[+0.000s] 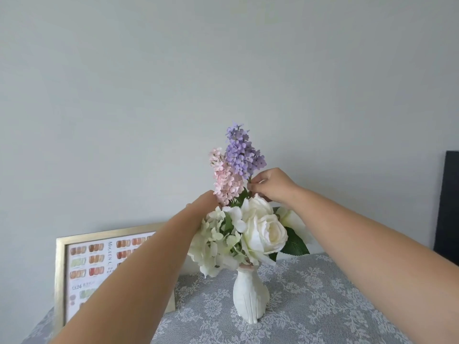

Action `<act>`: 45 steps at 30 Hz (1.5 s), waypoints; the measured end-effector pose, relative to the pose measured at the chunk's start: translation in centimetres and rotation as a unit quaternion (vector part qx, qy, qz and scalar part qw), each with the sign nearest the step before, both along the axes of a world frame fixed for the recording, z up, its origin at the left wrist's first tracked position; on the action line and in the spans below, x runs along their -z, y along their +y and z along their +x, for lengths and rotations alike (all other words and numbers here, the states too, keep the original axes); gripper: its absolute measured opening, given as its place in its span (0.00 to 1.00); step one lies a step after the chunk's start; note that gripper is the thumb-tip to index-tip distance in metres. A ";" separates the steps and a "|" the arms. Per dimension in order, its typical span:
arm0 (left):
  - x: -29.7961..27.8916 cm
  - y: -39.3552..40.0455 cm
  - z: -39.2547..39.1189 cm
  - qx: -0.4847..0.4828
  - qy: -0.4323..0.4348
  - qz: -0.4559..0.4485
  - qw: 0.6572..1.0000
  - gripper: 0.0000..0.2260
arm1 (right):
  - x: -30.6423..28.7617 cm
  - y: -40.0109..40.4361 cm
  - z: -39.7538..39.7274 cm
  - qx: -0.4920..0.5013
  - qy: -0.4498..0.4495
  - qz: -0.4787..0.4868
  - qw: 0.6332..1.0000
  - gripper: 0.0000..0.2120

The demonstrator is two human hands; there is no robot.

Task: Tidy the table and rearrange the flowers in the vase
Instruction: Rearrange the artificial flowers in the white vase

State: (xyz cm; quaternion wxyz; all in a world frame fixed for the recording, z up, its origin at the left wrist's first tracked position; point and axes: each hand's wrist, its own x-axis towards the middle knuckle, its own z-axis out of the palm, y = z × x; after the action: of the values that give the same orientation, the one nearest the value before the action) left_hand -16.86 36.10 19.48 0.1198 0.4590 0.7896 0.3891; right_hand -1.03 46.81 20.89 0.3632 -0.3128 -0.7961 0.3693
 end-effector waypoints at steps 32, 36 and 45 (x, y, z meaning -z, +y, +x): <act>7.8 -9.7 4.9 0.097 0.130 0.245 0.956 0.24 | 4.8 -3.2 6.3 -0.036 0.138 0.003 0.990 0.21; 8.1 -9.7 5.7 0.073 0.165 0.215 0.960 0.24 | 5.3 -3.1 5.7 -0.056 0.045 0.018 0.997 0.18; 8.4 -10.5 5.8 0.034 0.188 0.209 0.959 0.22 | 0.8 -3.4 5.7 0.008 -0.142 0.117 0.983 0.07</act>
State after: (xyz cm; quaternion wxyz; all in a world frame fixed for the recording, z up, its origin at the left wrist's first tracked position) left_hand -11.04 25.61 11.09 -0.1159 0.5650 0.6831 0.4479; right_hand 4.68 43.41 20.05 0.2833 -0.3237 -0.8749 0.2228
